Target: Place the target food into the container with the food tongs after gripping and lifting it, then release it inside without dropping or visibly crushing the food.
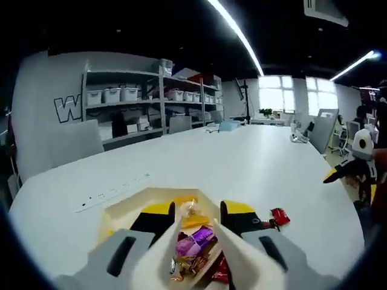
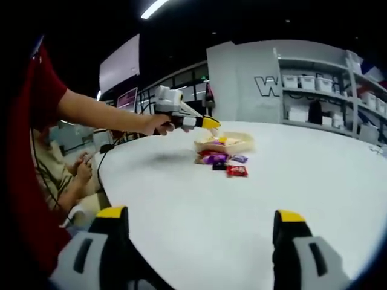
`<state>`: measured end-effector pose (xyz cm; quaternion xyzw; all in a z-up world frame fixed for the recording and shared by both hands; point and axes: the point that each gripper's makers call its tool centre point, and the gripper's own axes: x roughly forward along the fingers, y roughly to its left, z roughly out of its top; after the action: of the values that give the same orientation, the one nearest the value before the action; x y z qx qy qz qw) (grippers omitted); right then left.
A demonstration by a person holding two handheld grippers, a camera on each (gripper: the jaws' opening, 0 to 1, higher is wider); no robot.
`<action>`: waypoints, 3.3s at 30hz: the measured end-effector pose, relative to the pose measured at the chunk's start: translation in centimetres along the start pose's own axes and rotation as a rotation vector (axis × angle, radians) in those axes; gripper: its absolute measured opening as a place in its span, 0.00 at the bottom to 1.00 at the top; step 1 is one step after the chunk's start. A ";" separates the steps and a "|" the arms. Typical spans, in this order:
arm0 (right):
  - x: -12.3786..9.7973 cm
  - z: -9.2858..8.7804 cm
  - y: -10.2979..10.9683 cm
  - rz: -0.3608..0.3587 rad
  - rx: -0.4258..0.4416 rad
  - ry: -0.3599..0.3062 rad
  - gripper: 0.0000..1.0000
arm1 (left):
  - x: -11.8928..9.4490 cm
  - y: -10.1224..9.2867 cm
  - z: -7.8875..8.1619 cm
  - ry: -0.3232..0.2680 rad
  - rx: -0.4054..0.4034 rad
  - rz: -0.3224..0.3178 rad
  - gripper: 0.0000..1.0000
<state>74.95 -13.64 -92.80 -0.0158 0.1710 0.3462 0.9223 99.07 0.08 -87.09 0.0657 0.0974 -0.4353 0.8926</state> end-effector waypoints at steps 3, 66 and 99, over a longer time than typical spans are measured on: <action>0.0 0.1 0.1 0.003 -0.002 -0.003 0.99 | -0.6 0.1 -0.3 0.004 -0.020 0.005 0.28; 0.2 0.3 2.8 0.054 -0.042 0.017 0.96 | -3.9 -7.5 -6.7 0.145 -0.104 -0.130 0.27; 0.3 0.3 3.2 0.059 -0.047 0.017 0.96 | -3.5 -8.1 -5.1 0.094 -0.179 -0.115 0.22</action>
<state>73.22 -10.96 -92.32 -0.0351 0.1711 0.3772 0.9095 89.98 -1.23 -91.47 0.0003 0.1815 -0.4716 0.8629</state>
